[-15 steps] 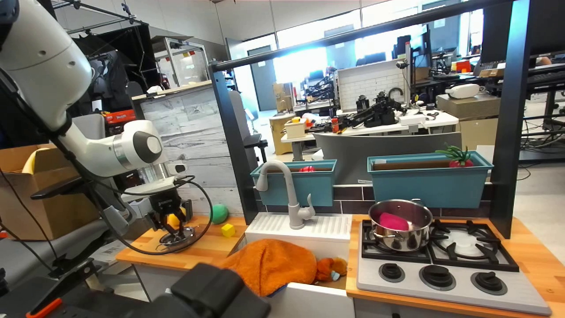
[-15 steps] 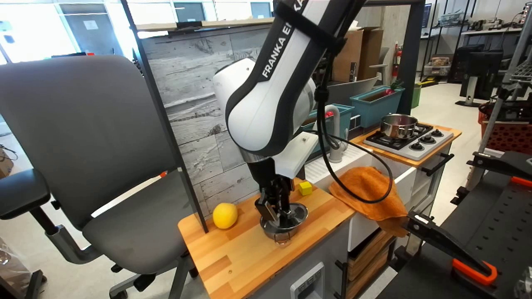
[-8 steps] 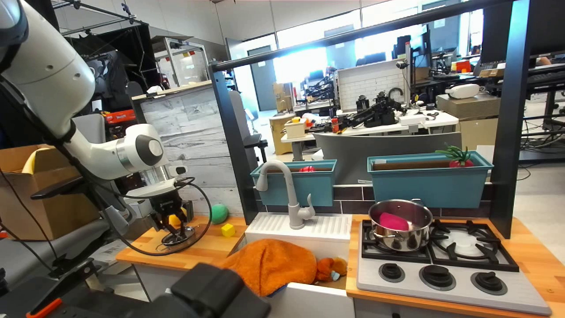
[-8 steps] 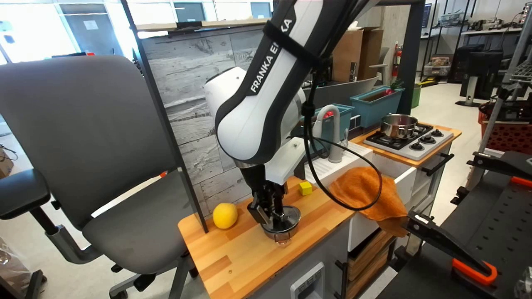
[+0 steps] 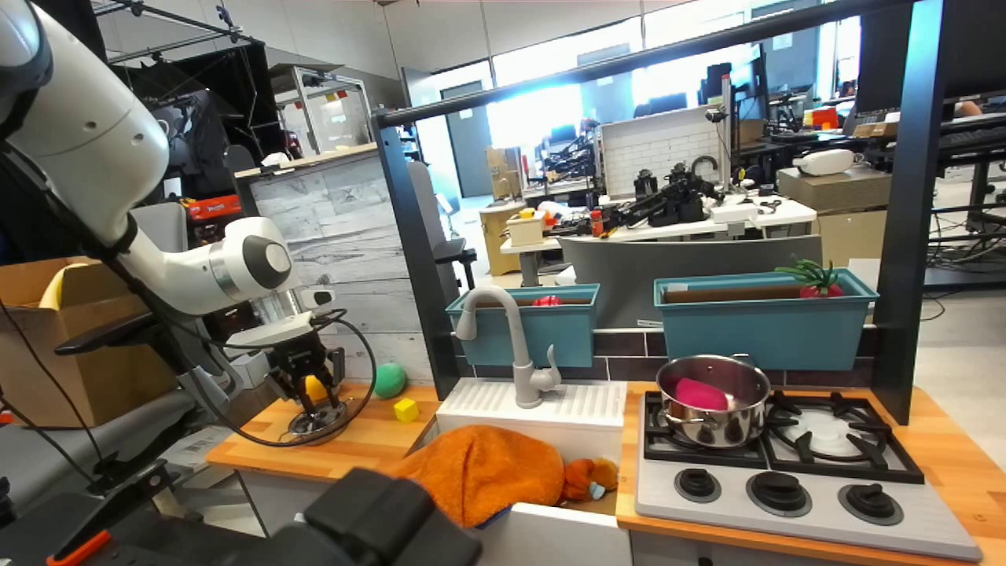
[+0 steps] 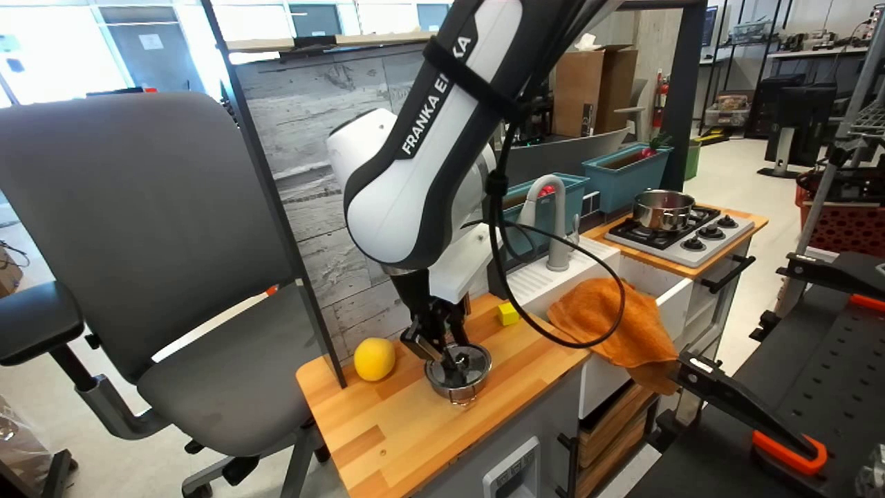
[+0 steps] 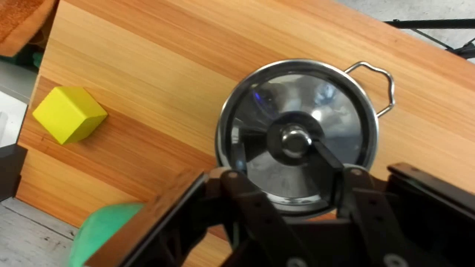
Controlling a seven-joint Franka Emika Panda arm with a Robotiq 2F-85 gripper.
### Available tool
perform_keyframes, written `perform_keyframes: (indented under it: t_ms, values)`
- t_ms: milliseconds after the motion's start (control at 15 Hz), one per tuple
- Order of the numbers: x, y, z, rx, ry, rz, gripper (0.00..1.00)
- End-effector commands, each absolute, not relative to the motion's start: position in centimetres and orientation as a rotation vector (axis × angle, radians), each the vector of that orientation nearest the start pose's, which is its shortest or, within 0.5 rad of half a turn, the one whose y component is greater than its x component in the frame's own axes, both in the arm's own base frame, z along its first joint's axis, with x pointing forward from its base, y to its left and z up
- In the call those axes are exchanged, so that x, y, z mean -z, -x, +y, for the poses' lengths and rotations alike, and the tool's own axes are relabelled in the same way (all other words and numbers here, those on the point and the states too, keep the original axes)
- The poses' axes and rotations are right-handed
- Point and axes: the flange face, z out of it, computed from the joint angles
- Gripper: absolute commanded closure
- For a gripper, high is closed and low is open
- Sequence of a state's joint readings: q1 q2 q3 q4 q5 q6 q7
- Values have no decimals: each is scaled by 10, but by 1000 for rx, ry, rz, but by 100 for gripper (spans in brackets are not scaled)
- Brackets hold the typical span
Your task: Cover the pot with the silver
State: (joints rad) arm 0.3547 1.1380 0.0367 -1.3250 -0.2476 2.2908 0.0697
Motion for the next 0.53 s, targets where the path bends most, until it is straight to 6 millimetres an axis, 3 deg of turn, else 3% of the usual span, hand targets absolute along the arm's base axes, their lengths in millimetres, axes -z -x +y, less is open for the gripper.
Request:
perform_keyframes:
  t_ms: [0,200,400,467]
  values:
    - [-26,-653,259,-253,3248,-749,21]
    - [-34,-652,258,-273,3277,-701,1]
    - [-47,-640,258,-318,3309,-617,0]
    - [-31,-649,256,-275,3273,-664,0]
